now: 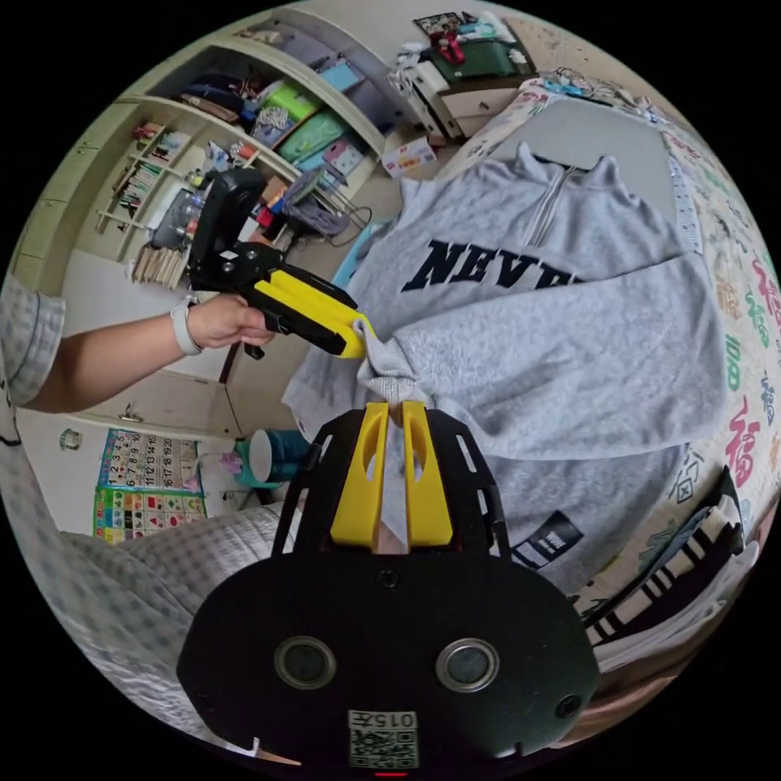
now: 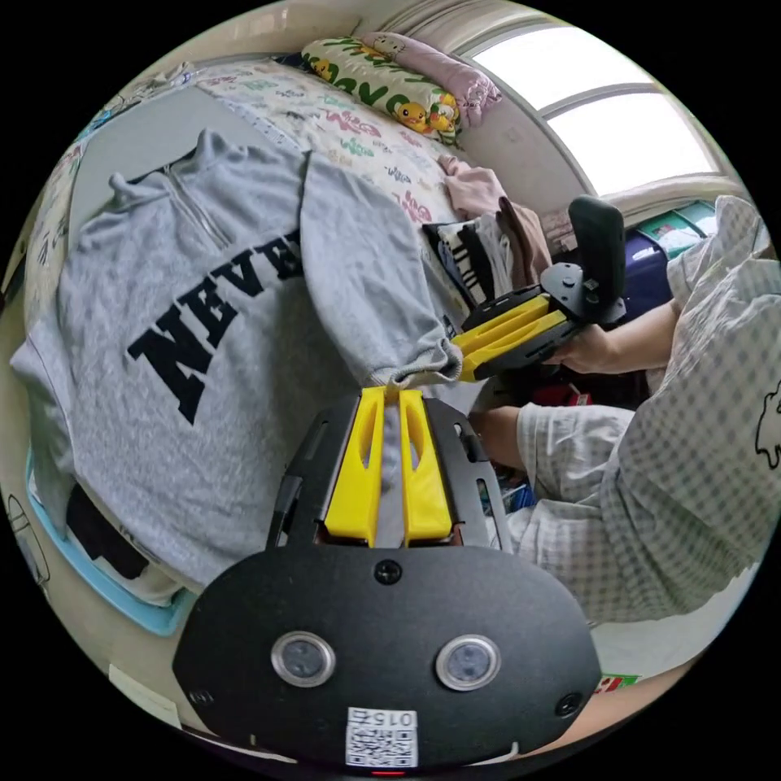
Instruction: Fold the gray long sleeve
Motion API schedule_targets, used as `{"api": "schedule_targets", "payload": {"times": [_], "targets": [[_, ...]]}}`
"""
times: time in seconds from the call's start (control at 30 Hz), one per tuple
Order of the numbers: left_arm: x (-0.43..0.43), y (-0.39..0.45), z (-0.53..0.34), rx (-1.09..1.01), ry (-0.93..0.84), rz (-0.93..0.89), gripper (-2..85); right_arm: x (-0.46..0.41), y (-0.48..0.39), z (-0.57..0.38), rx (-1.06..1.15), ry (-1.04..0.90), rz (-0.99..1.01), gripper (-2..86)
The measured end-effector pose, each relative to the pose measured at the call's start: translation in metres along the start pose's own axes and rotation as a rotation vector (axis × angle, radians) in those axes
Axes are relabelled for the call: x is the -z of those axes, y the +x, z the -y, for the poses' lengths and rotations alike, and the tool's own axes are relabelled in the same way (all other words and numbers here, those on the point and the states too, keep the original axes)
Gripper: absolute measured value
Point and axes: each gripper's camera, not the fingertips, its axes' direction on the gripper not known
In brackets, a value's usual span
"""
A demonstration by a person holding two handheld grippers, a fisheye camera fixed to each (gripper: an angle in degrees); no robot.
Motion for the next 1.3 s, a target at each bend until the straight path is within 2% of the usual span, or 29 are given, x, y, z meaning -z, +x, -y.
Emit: {"api": "schedule_targets", "payload": {"times": [0.4, 0.5, 0.6, 0.67, 0.73, 0.9, 1.0, 1.1, 1.3], "targets": [[-0.185, 0.031, -0.056, 0.024, -0.131, -0.064, 1.6, -0.058, -0.08, -0.078, -0.015, -0.052, 0.145, 0.9], [-0.216, 0.043, -0.069, 0.039, -0.148, -0.087, 1.6, -0.065, -0.102, -0.09, 0.044, -0.05, 0.167, 0.8], [-0.237, 0.059, -0.086, 0.054, -0.163, -0.092, 1.6, -0.062, -0.127, -0.109, 0.214, 0.019, 0.173, 1.6], [-0.244, 0.07, -0.097, 0.059, -0.16, -0.084, 1.6, -0.059, -0.144, -0.121, 0.373, 0.09, 0.114, 3.3], [-0.253, 0.083, -0.111, 0.07, -0.145, -0.073, 1.6, -0.068, -0.163, -0.133, 0.563, 0.179, -0.038, 7.6], [-0.261, 0.101, -0.134, 0.106, -0.117, -0.076, 1.6, -0.113, -0.19, -0.139, 0.799, 0.186, -0.29, 12.2], [-0.264, 0.111, -0.144, 0.129, -0.136, -0.089, 1.6, -0.122, -0.199, -0.14, 0.835, 0.268, -0.4, 4.3], [-0.262, 0.119, -0.151, 0.142, -0.146, -0.088, 1.6, -0.112, -0.199, -0.132, 0.78, 0.203, -0.283, 0.8], [-0.269, 0.131, -0.148, 0.129, -0.194, -0.123, 1.8, -0.099, -0.202, -0.113, 0.728, 0.098, -0.078, 0.1]]}}
